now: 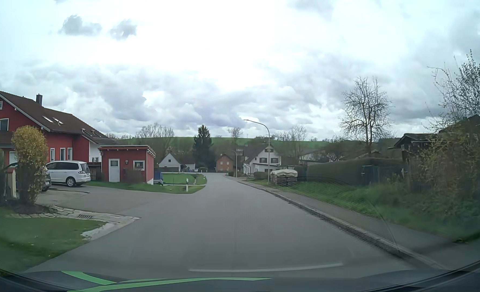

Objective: Follow the waypoints while adhering to traffic rules and regulations

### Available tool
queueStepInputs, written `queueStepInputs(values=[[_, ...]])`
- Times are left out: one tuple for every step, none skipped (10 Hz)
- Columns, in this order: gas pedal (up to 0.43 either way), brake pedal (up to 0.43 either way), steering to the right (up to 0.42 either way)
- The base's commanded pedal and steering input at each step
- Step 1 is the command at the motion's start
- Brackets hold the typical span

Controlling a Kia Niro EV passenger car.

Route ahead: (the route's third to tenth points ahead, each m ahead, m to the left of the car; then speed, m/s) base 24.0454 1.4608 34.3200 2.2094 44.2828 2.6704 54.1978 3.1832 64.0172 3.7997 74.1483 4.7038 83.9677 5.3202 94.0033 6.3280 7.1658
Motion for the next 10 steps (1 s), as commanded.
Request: queueStepInputs(values=[[0.209, 0.000, -0.001], [0.209, 0.000, -0.001], [0.209, 0.000, -0.001], [0.209, 0.000, -0.001], [0.209, 0.000, -0.001], [0.209, 0.000, -0.001], [0.209, 0.000, -0.001], [0.209, 0.000, -0.001], [0.209, 0.000, -0.001], [0.209, 0.000, -0.001]])
